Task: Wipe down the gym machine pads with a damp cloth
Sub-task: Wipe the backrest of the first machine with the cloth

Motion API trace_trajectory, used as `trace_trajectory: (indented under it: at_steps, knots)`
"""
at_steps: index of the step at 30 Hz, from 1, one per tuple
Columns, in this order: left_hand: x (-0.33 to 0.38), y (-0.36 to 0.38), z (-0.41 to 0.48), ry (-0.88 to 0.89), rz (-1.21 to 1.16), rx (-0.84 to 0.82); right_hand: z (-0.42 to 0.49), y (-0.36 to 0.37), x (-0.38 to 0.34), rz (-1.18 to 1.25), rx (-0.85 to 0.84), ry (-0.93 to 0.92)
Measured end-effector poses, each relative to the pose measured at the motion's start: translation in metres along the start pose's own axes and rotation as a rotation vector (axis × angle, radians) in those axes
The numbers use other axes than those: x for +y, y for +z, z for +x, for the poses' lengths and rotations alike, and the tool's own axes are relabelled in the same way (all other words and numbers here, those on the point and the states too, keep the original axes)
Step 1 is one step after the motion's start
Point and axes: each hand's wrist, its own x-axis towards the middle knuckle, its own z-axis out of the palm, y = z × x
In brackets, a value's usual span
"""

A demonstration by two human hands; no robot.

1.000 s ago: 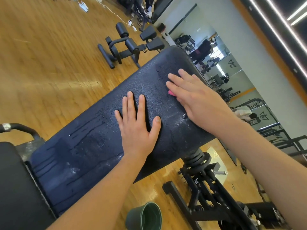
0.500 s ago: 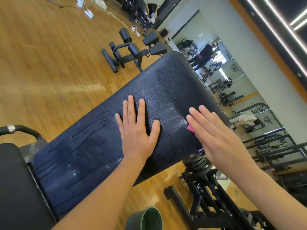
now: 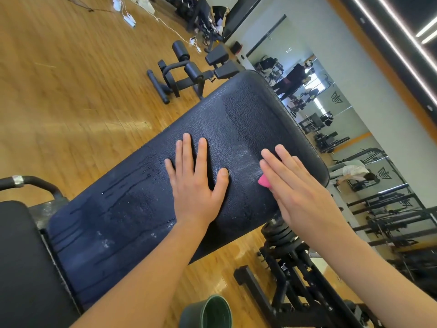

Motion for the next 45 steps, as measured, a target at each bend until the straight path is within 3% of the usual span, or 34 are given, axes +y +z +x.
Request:
trace_trajectory:
  at_steps: [12,23,28,39,45]
  knots:
    - [-0.002,0.002,0.0,0.005,-0.009,0.017,0.057,-0.004,0.002,0.028,-0.012,-0.045]
    - [-0.003,0.002,-0.001,0.005,0.002,0.011,0.017,-0.007,0.001,0.024,0.016,-0.062]
    - [-0.001,0.002,-0.002,0.002,0.0,0.004,0.04,-0.004,0.003,0.0,0.032,-0.054]
    - [-0.003,0.001,-0.001,0.006,0.007,0.006,0.091,-0.001,0.004,0.154,0.016,0.026]
    - [-0.003,0.002,-0.001,0.01,0.001,0.006,0.067,-0.007,0.009,0.037,0.04,-0.016]
